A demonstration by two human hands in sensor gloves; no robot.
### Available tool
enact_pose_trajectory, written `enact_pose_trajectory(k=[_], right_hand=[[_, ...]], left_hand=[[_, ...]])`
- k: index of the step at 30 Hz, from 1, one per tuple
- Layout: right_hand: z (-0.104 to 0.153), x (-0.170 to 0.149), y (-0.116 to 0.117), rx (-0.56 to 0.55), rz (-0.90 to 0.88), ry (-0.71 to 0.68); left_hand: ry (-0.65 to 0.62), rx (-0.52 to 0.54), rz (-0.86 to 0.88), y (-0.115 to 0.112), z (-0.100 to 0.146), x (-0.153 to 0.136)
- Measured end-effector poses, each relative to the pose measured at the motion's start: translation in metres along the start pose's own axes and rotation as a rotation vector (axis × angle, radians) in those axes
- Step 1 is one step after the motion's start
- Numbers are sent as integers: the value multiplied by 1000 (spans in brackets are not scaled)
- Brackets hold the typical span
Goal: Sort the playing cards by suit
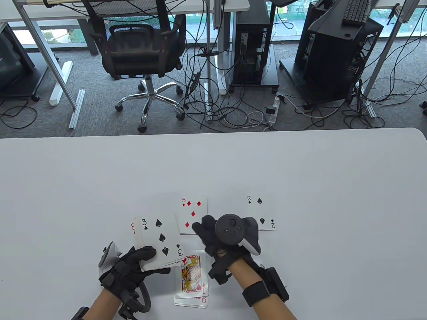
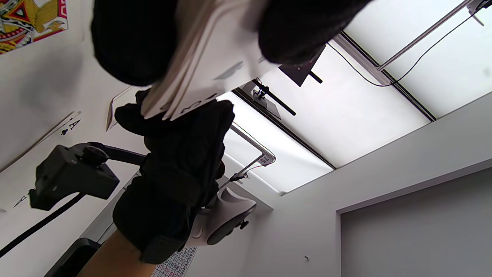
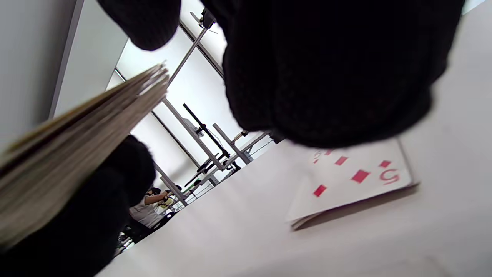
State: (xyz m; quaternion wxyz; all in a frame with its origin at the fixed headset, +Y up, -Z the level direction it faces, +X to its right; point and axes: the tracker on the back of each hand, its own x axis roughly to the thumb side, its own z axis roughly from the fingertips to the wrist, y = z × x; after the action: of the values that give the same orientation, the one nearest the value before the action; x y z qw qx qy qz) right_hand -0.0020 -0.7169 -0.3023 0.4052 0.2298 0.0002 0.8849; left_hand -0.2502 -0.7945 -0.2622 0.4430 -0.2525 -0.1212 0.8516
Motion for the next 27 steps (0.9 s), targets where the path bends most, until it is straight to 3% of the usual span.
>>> enact_pose_trajectory(k=[5,10,16,22,27], right_hand=[[11,17,25,93,-127,-9],[18,21,29,-86,-39,-95],[17,8,25,-103,-137,-58],[15,-11,2,-130,-160,1],[5,-39,-46,-176,-173,131]], left_hand=[[-3,-2,-5,0,0,0],[-5,-20,-2,-1,0,1],[-14,-24,-17,-1,0,0],[-26,-24,-4,-1,0,1],[-25,-25,7,-1,0,1]])
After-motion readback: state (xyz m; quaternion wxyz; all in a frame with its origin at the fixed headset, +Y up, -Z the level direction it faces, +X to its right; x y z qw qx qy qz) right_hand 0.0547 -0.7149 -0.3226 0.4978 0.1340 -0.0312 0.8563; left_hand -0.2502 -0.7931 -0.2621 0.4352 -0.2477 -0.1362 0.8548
